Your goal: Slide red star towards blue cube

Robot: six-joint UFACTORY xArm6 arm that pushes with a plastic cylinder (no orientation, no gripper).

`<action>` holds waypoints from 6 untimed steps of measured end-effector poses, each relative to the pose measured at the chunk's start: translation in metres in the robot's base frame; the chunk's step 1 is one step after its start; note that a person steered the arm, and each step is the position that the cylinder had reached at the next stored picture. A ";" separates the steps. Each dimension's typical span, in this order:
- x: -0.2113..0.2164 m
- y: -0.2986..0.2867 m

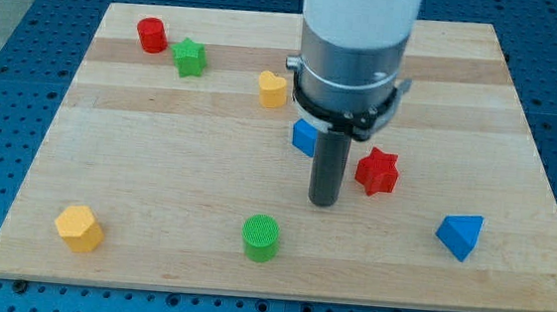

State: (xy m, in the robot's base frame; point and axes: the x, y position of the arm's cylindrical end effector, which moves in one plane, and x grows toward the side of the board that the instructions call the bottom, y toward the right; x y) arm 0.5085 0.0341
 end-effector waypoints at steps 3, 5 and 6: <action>-0.076 -0.007; -0.063 0.153; -0.025 0.124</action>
State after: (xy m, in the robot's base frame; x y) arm 0.4839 0.1581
